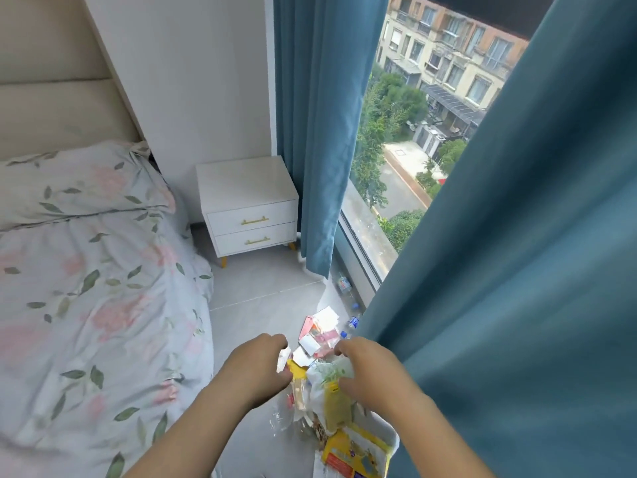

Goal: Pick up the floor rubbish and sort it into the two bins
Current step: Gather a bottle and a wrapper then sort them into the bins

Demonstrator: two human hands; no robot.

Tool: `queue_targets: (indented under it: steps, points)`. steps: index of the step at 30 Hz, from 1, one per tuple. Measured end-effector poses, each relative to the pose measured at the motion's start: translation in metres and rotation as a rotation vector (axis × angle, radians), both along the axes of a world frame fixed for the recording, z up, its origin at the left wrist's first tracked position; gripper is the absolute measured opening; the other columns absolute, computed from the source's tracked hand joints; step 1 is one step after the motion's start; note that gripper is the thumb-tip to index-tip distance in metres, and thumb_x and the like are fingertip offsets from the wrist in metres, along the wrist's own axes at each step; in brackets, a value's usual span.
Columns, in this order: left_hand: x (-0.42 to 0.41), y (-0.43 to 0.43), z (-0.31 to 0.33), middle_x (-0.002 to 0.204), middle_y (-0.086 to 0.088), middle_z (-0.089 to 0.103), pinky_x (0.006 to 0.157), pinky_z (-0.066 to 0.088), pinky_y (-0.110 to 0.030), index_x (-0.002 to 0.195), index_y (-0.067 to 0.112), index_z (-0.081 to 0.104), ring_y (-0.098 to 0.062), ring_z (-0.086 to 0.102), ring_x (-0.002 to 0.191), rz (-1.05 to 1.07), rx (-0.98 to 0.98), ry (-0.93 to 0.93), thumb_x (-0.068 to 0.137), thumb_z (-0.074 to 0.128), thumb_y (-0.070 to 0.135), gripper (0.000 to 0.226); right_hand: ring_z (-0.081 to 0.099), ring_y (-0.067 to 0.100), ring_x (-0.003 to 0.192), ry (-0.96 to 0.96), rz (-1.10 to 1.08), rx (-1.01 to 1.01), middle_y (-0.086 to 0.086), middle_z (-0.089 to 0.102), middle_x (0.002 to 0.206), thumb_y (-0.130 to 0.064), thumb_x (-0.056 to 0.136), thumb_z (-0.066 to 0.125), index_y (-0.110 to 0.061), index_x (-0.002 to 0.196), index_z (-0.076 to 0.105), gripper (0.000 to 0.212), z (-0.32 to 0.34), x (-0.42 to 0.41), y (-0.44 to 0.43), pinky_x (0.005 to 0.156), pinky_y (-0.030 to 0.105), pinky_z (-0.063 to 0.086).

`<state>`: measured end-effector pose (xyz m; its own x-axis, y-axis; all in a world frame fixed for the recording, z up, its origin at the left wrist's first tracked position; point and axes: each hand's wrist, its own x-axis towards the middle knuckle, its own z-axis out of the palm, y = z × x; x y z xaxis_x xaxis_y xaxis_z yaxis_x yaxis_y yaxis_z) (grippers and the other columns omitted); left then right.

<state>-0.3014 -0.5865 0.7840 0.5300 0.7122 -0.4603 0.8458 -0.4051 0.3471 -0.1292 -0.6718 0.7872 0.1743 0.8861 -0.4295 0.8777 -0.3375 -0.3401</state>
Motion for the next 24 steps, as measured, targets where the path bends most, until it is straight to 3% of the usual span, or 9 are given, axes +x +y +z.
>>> queue_targets:
  steps: [4,14,24]
  points:
    - [-0.008,0.012,0.001,0.125,0.003,0.053,0.091,0.044,-0.026,0.127,0.023,0.048,-0.017,0.055,0.110,0.056,0.001,-0.022,0.090,0.052,0.039,0.041,0.059,0.017,0.106,-0.010,0.059,-0.002,-0.006,0.056,0.128,-0.022,0.087,0.058,-0.029,0.130,0.051,0.044,-0.005,-0.003,0.022,0.089,0.029,0.051]
    - [-0.038,0.100,-0.011,0.131,0.005,0.050,0.087,0.044,-0.024,0.133,0.026,0.044,-0.016,0.054,0.112,0.132,-0.016,-0.063,0.088,0.054,0.039,0.048,0.058,0.016,0.108,-0.030,0.108,0.011,-0.005,0.057,0.128,-0.023,0.086,0.059,-0.026,0.131,0.052,0.045,-0.015,-0.023,0.116,0.087,0.025,0.048]
    - [-0.075,0.226,-0.007,0.128,0.002,0.052,0.093,0.045,-0.029,0.131,0.023,0.046,-0.019,0.054,0.113,0.059,0.001,-0.069,0.087,0.053,0.036,0.046,0.056,0.017,0.111,-0.068,0.064,0.015,-0.004,0.056,0.127,-0.024,0.086,0.058,-0.024,0.132,0.051,0.046,-0.013,-0.059,0.233,0.084,0.024,0.042]
